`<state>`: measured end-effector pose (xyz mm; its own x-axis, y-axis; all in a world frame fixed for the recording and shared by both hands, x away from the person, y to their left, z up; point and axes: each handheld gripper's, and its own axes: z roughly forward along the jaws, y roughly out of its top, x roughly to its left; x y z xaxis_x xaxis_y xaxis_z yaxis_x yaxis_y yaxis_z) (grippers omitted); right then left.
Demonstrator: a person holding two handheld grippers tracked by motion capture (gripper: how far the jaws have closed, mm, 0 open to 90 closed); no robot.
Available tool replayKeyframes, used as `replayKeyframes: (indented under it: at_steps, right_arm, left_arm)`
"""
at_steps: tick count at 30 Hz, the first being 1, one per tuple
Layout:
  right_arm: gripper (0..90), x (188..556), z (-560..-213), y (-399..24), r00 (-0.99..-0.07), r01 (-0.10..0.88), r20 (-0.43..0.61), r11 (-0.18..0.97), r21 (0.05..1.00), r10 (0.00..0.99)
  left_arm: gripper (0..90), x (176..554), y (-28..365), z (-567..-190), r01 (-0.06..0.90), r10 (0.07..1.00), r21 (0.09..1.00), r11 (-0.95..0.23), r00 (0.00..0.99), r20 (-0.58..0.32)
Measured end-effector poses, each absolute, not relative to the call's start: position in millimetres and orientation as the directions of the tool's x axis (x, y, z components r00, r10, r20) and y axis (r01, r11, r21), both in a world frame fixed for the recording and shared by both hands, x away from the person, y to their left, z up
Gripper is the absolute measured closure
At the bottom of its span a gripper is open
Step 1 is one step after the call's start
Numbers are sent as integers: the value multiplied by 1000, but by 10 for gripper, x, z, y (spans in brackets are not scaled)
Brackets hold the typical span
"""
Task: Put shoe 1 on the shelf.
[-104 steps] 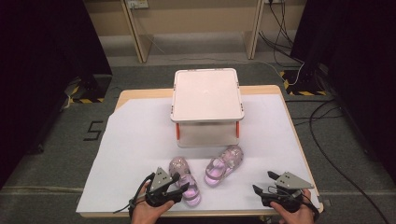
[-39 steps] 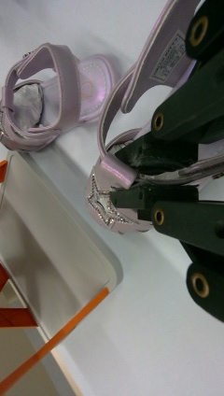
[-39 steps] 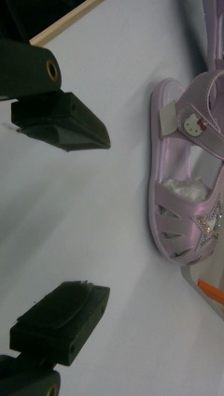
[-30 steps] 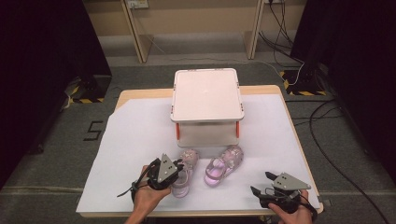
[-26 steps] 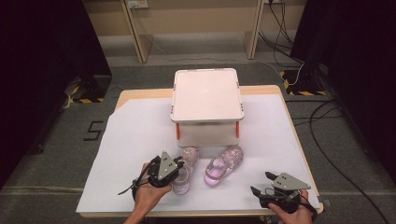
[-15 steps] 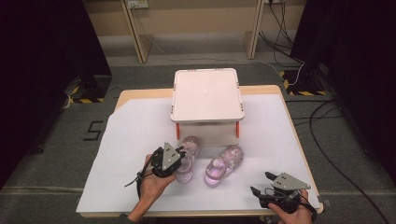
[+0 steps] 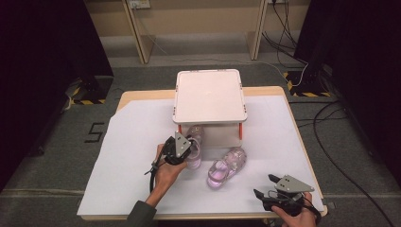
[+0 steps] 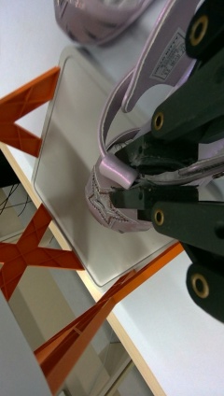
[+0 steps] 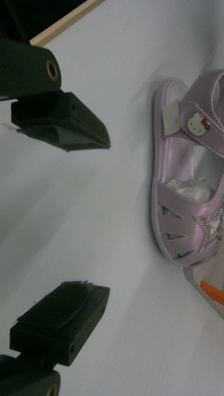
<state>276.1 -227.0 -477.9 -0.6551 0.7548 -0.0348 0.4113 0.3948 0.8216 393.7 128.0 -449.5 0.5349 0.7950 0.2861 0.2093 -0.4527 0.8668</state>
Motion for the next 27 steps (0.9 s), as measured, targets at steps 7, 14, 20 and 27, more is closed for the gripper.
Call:
replayKeyframes:
  at_steps: [7,14,20,27]
  right_arm:
    - [247,2767,-4787,-2262,-658,414,-34,399,818,752]
    - [247,2769,-4789,-2281,-656,416,-30,394,819,754]
    - [247,2769,-4789,-2274,-658,414,-30,395,820,752]
    - [247,2767,-4786,-2278,-659,415,-27,393,821,752]
  left_arm:
    - [808,4114,1206,-4539,175,790,859,-481,511,338]
    - [805,4251,1165,-4610,187,805,854,-485,477,353]
    - [799,4342,1134,-4632,192,817,852,-486,446,366]
    - [727,4368,1103,-4678,210,814,842,-497,449,368]
